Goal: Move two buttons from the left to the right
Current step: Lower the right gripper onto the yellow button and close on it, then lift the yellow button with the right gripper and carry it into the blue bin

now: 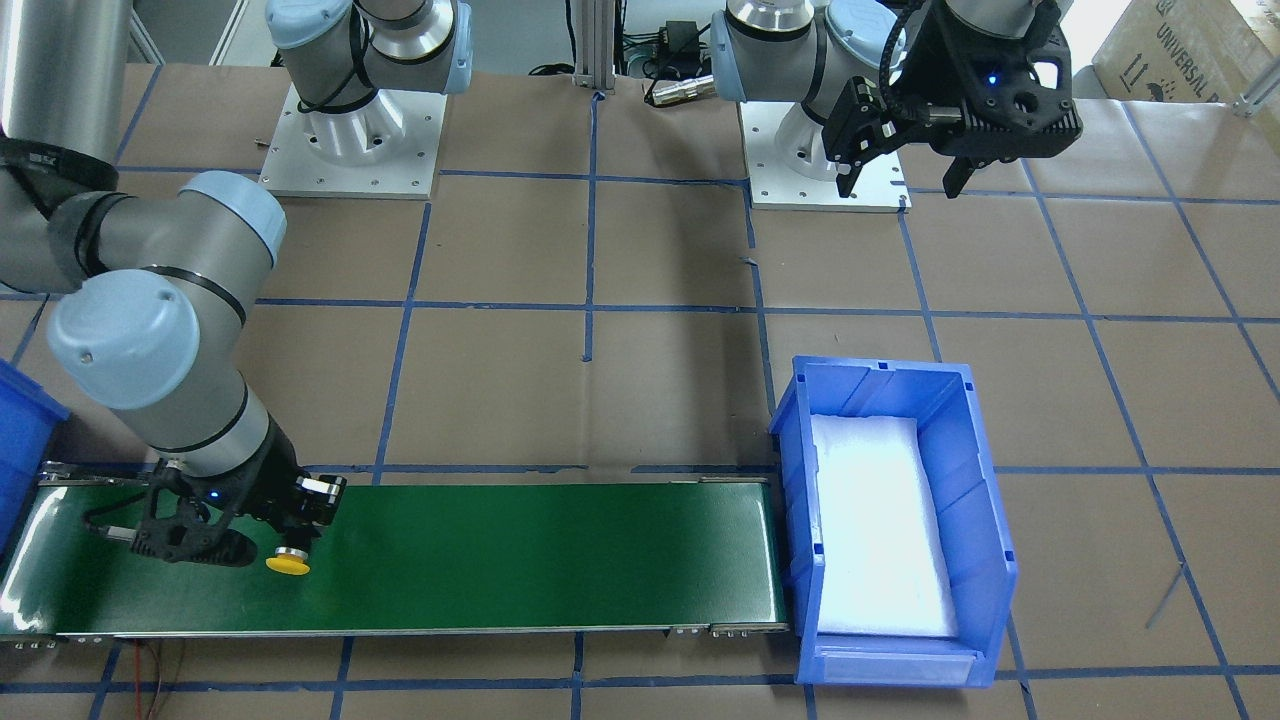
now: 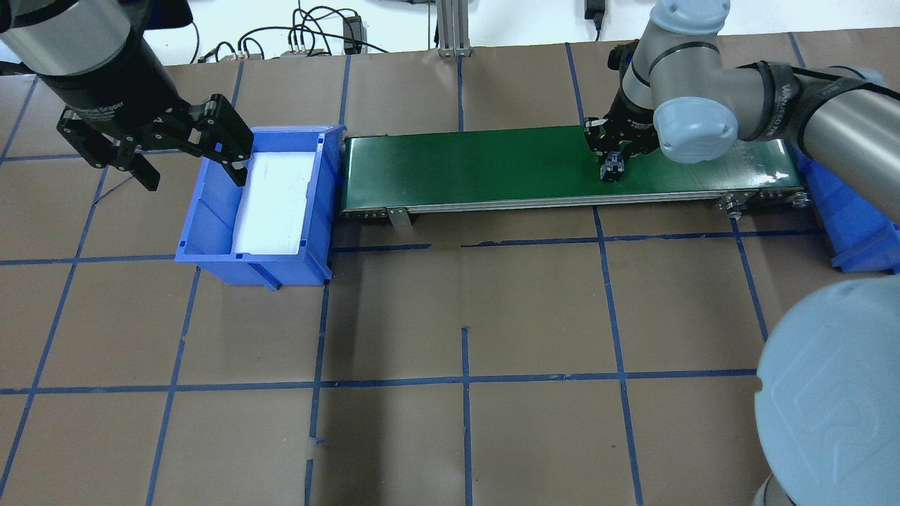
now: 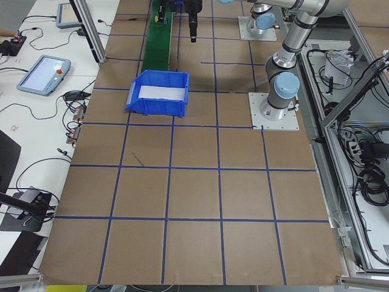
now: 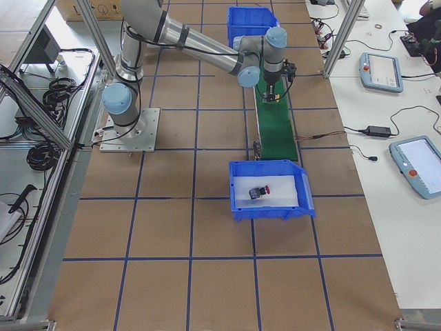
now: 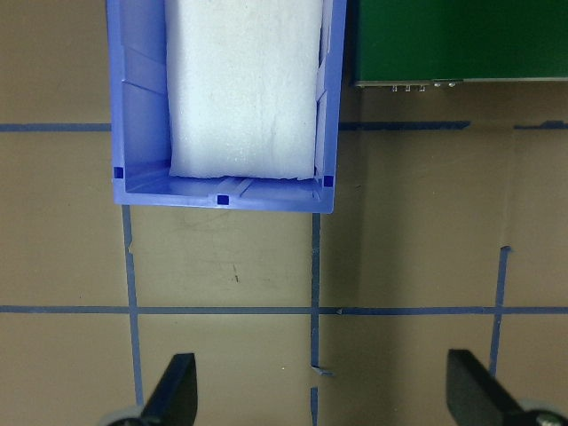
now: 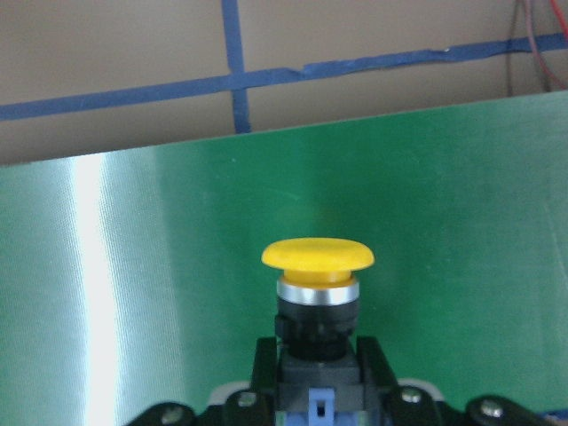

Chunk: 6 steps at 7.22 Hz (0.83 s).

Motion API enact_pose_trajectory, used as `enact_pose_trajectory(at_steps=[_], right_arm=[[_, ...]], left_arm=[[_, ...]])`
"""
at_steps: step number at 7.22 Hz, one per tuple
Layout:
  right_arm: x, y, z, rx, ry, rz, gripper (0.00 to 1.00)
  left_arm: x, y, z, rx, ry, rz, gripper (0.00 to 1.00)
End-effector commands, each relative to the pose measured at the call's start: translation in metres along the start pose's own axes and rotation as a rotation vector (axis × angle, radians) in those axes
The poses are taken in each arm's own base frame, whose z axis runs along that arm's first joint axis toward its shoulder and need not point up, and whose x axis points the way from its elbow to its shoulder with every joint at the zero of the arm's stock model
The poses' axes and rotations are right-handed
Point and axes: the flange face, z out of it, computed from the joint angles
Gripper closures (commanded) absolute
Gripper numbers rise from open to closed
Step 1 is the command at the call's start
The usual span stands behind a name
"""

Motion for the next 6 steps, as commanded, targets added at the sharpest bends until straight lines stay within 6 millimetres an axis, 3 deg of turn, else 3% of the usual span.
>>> enact_pose_trajectory(at_steps=[1,2,5,6], right_arm=[[0.056,0.009,-0.055,-0.012,0.018,0.013,0.98],[0.103,0.008,-0.076,-0.006,0.024,-0.021,0.98],[0.287,-0.008,-0.134,0.021,0.069,-0.126,0.96],[0.326,-0.014,-0.138,0.028,0.077,-0.146,0.96]], left_arm=[[0.001,0.001,-0.001,0.001,-0.001,-0.001,0.0],[0.0,0.001,-0.001,0.0,0.0,-0.002,0.0],[0.0,0.001,-0.001,0.003,0.0,-0.002,0.0],[0.0,0.001,0.0,0.001,0.0,-0.002,0.0]])
